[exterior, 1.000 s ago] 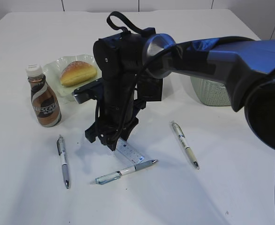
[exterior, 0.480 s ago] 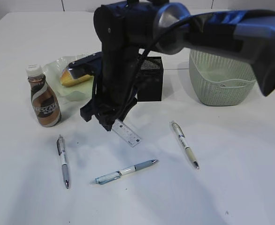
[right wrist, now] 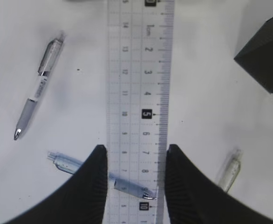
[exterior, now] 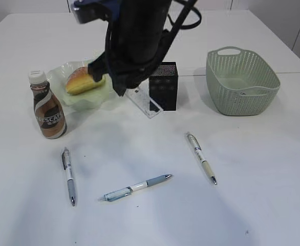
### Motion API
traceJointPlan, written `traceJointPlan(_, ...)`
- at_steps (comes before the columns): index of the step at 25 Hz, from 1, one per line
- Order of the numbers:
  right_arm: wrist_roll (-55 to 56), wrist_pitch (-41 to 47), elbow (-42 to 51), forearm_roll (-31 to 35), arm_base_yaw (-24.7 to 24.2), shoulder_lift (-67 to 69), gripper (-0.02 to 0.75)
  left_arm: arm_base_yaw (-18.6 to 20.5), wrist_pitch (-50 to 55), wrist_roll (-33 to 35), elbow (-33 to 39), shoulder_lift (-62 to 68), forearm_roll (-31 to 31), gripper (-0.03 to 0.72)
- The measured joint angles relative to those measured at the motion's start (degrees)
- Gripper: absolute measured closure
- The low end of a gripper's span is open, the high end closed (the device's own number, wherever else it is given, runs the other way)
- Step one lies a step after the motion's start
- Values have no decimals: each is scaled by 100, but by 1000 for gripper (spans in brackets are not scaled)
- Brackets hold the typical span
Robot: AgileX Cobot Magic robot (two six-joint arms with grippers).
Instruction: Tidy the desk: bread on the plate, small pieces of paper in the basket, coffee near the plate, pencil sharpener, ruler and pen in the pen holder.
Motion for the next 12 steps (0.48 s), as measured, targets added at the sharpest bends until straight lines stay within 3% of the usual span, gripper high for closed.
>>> traceJointPlan(12, 22, -545, 74, -660, 0, -1264, 442, 0, -62, 0, 0, 0, 0, 339)
